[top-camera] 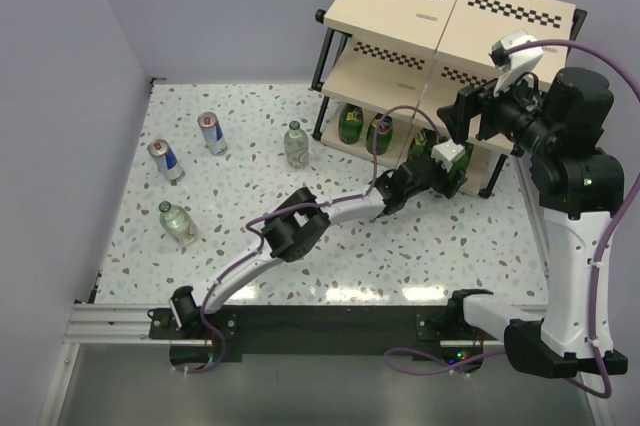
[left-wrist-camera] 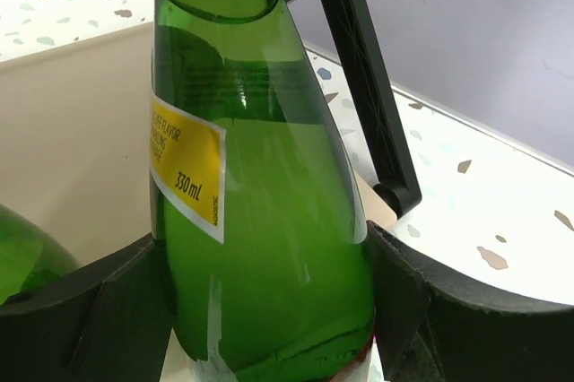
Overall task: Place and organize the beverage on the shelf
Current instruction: Adjust the drink.
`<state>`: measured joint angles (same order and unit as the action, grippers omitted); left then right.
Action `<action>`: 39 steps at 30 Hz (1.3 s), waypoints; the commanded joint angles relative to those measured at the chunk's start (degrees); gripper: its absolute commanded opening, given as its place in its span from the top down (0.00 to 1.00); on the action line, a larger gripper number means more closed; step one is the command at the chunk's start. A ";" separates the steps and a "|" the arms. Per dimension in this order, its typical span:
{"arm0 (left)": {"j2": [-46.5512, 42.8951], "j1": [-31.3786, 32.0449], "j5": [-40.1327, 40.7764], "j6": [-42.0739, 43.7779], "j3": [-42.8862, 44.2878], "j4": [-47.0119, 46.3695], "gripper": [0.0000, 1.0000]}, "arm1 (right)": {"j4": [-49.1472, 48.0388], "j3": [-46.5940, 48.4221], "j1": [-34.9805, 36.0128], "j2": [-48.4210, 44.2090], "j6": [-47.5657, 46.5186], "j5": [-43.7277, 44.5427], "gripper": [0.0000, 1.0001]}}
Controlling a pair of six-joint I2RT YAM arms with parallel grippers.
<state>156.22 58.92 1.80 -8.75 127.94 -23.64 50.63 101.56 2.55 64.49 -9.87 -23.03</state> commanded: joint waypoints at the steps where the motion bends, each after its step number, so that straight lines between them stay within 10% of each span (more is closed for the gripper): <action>1: -3.81 -0.47 0.92 1.37 3.12 -14.41 1.00 | -0.18 0.13 -0.17 -0.42 0.64 0.44 0.18; 39: -14.63 1.11 -1.45 2.78 -13.24 -29.88 1.00 | -0.45 -0.84 -0.09 -1.21 0.55 0.88 0.18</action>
<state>149.97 59.61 0.86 -7.22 112.99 -39.88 50.63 100.77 2.55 64.42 -9.89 -23.00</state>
